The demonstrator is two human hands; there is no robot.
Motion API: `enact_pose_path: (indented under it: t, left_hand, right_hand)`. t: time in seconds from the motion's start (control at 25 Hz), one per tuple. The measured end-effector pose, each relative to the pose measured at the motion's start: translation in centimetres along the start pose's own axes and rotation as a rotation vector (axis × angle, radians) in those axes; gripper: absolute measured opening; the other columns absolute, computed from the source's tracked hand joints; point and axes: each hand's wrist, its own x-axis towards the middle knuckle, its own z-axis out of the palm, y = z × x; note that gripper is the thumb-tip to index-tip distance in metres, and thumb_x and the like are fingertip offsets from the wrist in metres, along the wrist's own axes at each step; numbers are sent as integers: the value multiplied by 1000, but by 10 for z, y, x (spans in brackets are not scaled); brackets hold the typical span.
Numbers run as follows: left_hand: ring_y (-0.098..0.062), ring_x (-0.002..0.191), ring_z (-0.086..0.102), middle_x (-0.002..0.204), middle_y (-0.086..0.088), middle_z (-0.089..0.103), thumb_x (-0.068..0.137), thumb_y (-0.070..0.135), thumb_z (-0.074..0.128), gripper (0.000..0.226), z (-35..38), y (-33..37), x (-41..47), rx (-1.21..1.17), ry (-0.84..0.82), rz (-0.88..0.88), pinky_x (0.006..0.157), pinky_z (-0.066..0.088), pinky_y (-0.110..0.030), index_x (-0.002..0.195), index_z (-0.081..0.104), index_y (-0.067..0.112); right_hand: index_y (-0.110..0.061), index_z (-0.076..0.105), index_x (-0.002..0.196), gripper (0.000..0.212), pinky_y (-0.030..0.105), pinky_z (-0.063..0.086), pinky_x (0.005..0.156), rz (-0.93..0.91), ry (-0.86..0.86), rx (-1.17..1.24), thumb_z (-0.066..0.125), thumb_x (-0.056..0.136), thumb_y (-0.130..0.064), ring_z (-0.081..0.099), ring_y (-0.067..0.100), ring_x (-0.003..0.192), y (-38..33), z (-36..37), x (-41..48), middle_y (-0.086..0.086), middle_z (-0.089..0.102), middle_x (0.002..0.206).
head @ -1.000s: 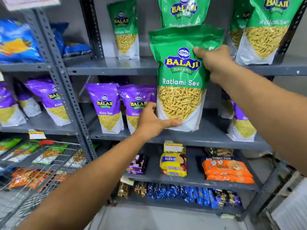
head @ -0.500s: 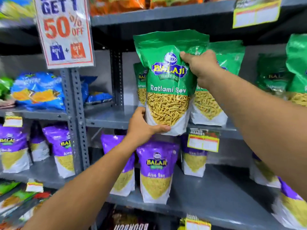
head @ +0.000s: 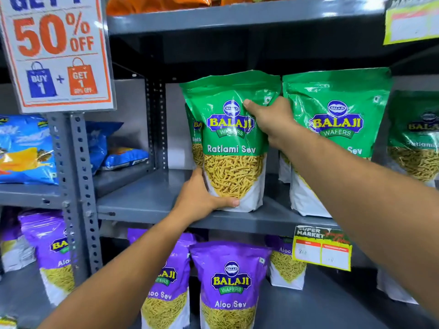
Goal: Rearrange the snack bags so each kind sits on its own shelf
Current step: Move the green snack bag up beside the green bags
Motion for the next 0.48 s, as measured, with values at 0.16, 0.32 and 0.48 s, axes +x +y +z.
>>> enact_pose_path:
  t: [0.16, 0.32, 0.48]
  left_hand:
    - [2, 101, 62, 112, 19, 63, 22, 61, 90, 100, -3, -8, 4, -145, -97, 26, 84, 48, -18, 109, 46, 37]
    - [-1, 101, 66, 112, 9, 69, 36, 34, 97, 87, -13, -17, 9, -334, -190, 34, 82, 49, -12, 113, 56, 24]
    - [-18, 101, 70, 109, -4, 73, 56, 2, 88, 59, -15, -17, 13, -400, -222, 5, 88, 55, -28, 109, 63, 9]
  right_hand:
    - [-9, 46, 127, 71, 41, 45, 101, -6, -40, -88, 74, 72, -44, 56, 21, 111, 27, -7, -27, 2, 59, 122]
    - [-12, 47, 107, 46, 44, 49, 77, 92, -206, -307, 66, 68, -27, 59, 23, 86, 89, -30, -80, 9, 63, 98]
    - [-13, 46, 106, 37, 32, 42, 58, 130, -343, -490, 61, 72, -12, 55, 23, 79, 115, -37, -86, 14, 60, 99]
